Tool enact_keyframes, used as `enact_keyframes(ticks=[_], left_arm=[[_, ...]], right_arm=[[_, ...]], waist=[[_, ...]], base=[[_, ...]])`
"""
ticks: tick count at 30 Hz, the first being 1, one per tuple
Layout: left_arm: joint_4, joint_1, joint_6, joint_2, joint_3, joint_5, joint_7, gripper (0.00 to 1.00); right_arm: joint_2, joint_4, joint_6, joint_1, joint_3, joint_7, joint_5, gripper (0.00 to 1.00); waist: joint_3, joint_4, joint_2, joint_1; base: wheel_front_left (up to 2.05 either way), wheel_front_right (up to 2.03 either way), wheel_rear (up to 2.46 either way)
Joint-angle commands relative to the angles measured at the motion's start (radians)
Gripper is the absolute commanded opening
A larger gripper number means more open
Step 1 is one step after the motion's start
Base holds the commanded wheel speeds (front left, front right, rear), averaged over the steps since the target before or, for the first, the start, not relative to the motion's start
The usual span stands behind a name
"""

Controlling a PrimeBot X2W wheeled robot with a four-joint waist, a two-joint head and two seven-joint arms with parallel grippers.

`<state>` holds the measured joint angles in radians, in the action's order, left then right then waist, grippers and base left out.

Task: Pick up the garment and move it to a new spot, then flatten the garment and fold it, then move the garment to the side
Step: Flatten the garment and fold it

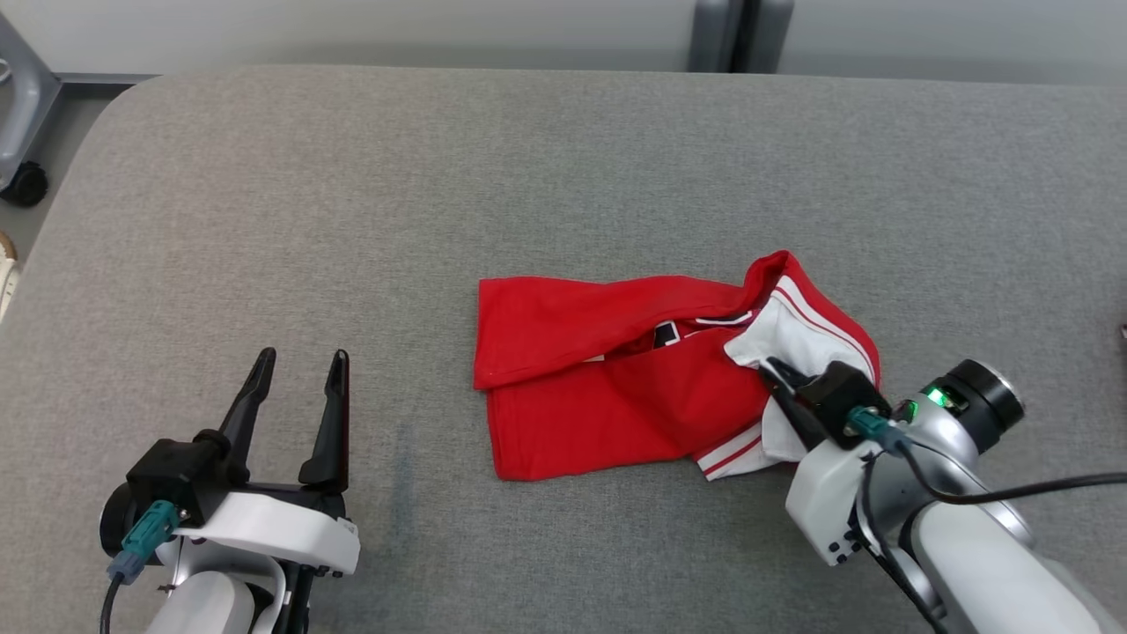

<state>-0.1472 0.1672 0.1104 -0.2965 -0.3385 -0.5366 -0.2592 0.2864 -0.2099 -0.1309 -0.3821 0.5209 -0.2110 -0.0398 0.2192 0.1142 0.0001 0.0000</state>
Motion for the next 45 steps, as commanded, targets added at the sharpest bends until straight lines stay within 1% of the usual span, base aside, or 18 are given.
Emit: enact_keyframes(ticks=[1,6,7,12,17,18,19,20,21,22,27,28,32,37,40,45], left_arm=[[0.0,0.01,-0.004,-0.001,0.008,0.009,-0.004,1.0],[0.004,0.004,-0.015,0.001,0.029,0.029,-0.004,1.0],[0.004,0.001,-0.021,0.002,0.035,0.034,-0.004,1.0],[0.002,-0.009,-0.026,0.002,0.043,0.043,-0.004,1.0],[0.001,-0.006,-0.033,-0.006,0.033,0.047,-0.001,1.0],[0.0,-0.005,-0.034,-0.009,0.031,0.048,0.001,1.0],[0.0,-0.006,-0.033,-0.01,0.031,0.047,0.002,1.0],[0.002,-0.007,-0.032,-0.011,0.03,0.047,0.004,1.0],[0.001,-0.009,-0.034,-0.014,0.028,0.047,0.01,1.0],[0.002,-0.01,-0.033,-0.015,0.027,0.046,0.008,1.0],[0.007,-0.013,-0.029,-0.022,0.021,0.048,0.017,1.0],[0.007,-0.013,-0.029,-0.022,0.021,0.048,0.017,1.0],[0.02,-0.019,-0.018,-0.026,0.021,0.051,0.019,1.0],[0.044,-0.045,0.015,-0.032,0.037,0.056,0.016,1.0],[0.068,-0.068,0.042,-0.037,0.047,0.064,0.018,1.0],[0.107,-0.121,0.084,-0.045,0.059,0.073,0.022,1.0]], right_arm=[[0.0,0.011,0.0,0.013,-0.018,0.007,-0.001,0.0],[-0.04,0.066,0.0,0.078,-0.13,0.063,-0.026,0.0],[-0.067,0.091,0.0,0.106,-0.185,0.102,-0.045,0.0],[-0.15,0.122,0.0,0.187,-0.348,0.186,-0.093,0.0],[-0.183,0.091,0.0,0.237,-0.463,0.234,-0.119,0.0],[-0.19,0.073,0.0,0.247,-0.47,0.234,-0.127,0.0],[-0.196,0.066,0.0,0.243,-0.483,0.256,-0.138,0.13],[-0.198,0.046,0.0,0.239,-0.493,0.259,-0.146,0.66],[-0.201,0.027,0.0,0.238,-0.496,0.267,-0.157,1.0],[-0.205,0.014,0.0,0.228,-0.504,0.283,-0.179,1.0],[-0.206,-0.045,0.0,0.216,-0.537,0.337,-0.169,1.0],[-0.206,-0.045,0.0,0.216,-0.537,0.337,-0.169,1.0],[-0.21,-0.034,0.0,0.229,-0.568,0.393,-0.162,1.0],[-0.214,0.037,0.0,0.266,-0.583,0.434,-0.144,1.0],[-0.215,0.091,0.0,0.303,-0.563,0.441,-0.126,1.0],[-0.222,0.165,0.0,0.379,-0.519,0.416,-0.107,1.0]], waist=[[0.003,-0.01,-0.0001,0.0],[0.003,-0.033,-0.0001,0.0],[0.0,-0.041,-0.0001,0.0],[-0.009,-0.064,-0.0001,0.0],[-0.013,-0.084,-0.0001,0.0],[-0.014,-0.089,-0.0001,0.0],[-0.014,-0.094,-0.0001,0.0],[-0.016,-0.099,-0.0001,0.0],[-0.017,-0.102,-0.0001,0.0],[-0.018,-0.106,-0.0001,0.0],[-0.03,-0.117,-0.0001,0.0],[-0.03,-0.117,-0.0001,0.0],[-0.045,-0.119,-0.0001,0.0],[-0.079,-0.119,-0.0001,0.0],[-0.103,-0.119,-0.0001,0.0],[-0.147,-0.116,-0.0001,0.0]], base=[[0.0,0.0,0.0],[0.0,0.0,0.0],[0.0,0.0,0.0],[0.0,0.0,0.0],[0.0,0.0,0.0],[0.0,0.0,0.0],[0.0,0.0,0.0],[0.0,0.0,0.0],[0.0,0.0,0.0],[0.0,0.0,0.0],[0.0,0.0,0.0],[0.0,0.0,0.0],[0.0,0.0,0.0],[0.0,0.0,0.0],[0.0,0.0,0.0],[0.0,0.0,0.0]])
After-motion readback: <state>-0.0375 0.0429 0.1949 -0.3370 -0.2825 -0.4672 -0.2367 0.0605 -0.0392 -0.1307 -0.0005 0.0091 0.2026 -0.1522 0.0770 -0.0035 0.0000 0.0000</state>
